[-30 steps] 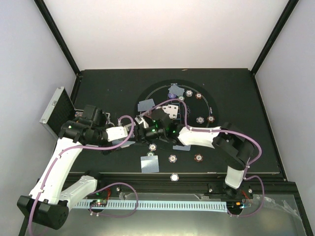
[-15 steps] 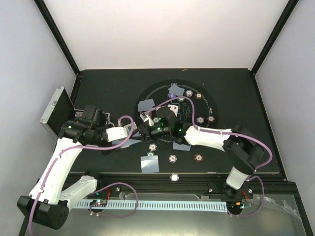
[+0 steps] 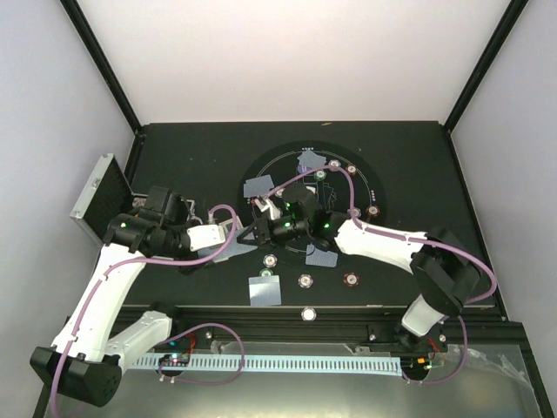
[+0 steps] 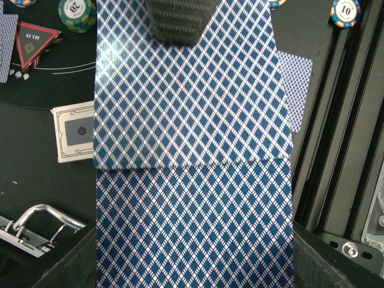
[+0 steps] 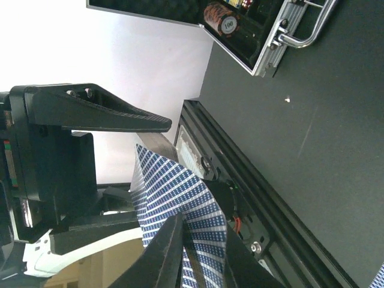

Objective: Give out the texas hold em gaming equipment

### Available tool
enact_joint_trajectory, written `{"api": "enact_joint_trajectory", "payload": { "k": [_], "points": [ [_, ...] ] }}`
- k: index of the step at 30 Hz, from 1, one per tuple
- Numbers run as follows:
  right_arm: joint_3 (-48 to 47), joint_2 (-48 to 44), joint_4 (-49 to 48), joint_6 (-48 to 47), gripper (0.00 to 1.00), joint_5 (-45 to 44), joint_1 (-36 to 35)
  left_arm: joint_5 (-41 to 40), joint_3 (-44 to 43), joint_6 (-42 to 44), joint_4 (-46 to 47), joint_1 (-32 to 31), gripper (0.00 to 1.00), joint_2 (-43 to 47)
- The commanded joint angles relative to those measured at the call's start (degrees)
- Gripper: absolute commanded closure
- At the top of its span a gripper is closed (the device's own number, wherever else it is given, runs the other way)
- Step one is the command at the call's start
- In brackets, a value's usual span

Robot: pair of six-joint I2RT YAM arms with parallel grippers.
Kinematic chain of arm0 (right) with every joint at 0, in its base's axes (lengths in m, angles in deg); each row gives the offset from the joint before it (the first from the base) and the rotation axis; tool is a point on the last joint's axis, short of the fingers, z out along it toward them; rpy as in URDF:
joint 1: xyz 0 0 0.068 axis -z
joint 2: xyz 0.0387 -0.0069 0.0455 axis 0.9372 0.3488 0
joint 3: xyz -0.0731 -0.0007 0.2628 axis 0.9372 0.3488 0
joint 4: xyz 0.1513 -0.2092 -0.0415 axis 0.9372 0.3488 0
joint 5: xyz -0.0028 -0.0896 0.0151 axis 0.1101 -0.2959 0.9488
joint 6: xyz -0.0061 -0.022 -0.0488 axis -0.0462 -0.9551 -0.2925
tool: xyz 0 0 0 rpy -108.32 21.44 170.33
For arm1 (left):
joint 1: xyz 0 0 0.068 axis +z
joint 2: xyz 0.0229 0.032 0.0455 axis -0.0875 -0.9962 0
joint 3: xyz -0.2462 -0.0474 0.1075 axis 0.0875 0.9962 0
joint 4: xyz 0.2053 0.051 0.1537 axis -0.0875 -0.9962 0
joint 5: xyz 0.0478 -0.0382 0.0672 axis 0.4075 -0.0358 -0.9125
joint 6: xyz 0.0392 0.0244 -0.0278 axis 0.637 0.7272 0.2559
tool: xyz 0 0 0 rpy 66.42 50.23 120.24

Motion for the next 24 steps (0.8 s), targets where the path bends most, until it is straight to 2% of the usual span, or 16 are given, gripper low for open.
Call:
{"api": "enact_joint_trajectory", "payload": {
  "k": [1, 9, 13, 16, 17, 20, 22, 24],
  "points": [
    [-1.05, -1.95, 5.63, -2.44, 0.86, -1.47, 0.96, 1.78, -2.89, 0.83, -0.09, 0.20, 0.98, 0.28],
    [-2.31, -4.63, 14.25, -8.46, 0.91, -1.87, 2.77, 1.19, -3.07, 0.95, -0.28, 0.20, 0.98, 0.39],
    [-2.37, -7.99, 18.40, -11.74, 0.95, -1.19, 6.96, 0.90, -2.93, 1.18, -0.29, 0.20, 0.98, 0.36],
    [-5.05, -10.32, 26.26, -19.02, 0.96, -2.38, 12.01, 0.90, -3.25, 1.13, -0.44, 0.20, 0.98, 0.24],
    [-6.99, -10.80, 31.41, -23.28, 0.96, -6.23, 13.16, 0.90, -3.36, 1.07, -0.54, 0.20, 0.98, 0.22],
    [-15.26, -9.50, 45.99, -38.27, 0.97, -25.32, 14.45, 0.86, -3.46, 1.09, -0.64, 0.20, 0.98, 0.11],
    [-15.17, -9.73, 45.81, -47.14, 0.99, -37.19, 14.42, 1.02, -3.38, 1.05, -0.66, 0.20, 0.99, 0.06],
    [-13.05, -10.16, 41.04, -56.08, 0.99, -49.46, 14.44, 1.03, -3.37, 1.05, -0.73, 0.20, 0.98, -0.06]
  ]
}}
